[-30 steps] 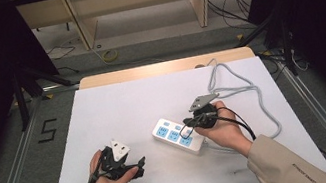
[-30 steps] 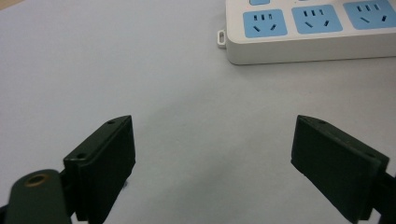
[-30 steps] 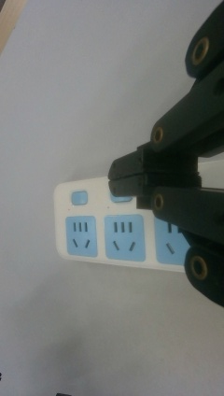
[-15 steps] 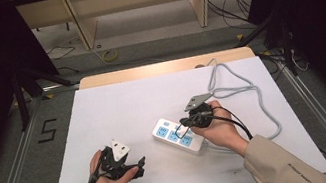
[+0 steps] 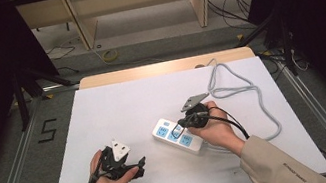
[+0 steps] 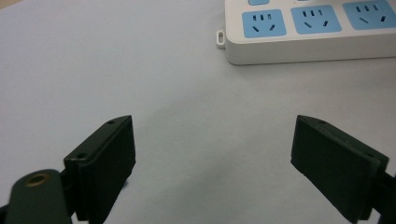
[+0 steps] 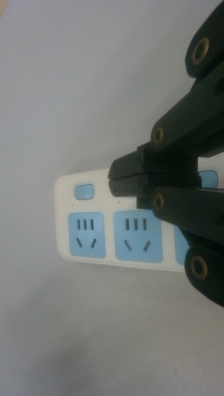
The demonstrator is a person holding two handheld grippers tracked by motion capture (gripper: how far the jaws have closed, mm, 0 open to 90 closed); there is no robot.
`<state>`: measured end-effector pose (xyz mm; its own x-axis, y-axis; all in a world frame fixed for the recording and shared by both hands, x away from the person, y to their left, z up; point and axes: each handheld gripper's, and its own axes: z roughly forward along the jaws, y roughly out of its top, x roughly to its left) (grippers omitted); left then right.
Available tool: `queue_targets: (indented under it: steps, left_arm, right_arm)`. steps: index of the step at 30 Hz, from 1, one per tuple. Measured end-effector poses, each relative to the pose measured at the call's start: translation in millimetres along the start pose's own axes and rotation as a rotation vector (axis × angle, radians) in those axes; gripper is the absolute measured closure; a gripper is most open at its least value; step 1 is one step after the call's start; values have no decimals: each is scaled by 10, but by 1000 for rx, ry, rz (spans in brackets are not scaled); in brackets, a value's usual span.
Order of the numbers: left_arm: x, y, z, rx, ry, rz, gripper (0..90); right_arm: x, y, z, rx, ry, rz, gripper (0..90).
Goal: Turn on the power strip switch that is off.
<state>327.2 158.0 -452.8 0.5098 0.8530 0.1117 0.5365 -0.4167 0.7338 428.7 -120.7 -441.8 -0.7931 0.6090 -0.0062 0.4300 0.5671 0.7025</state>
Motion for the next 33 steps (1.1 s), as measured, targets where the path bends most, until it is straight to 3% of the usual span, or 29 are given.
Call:
queue_targets:
  steps: [33]
  left_arm:
    - [-17, 9, 8, -2, -10, 2, 136]
  right_arm:
    - [-13, 115, 243, 74, -1, -7, 900]
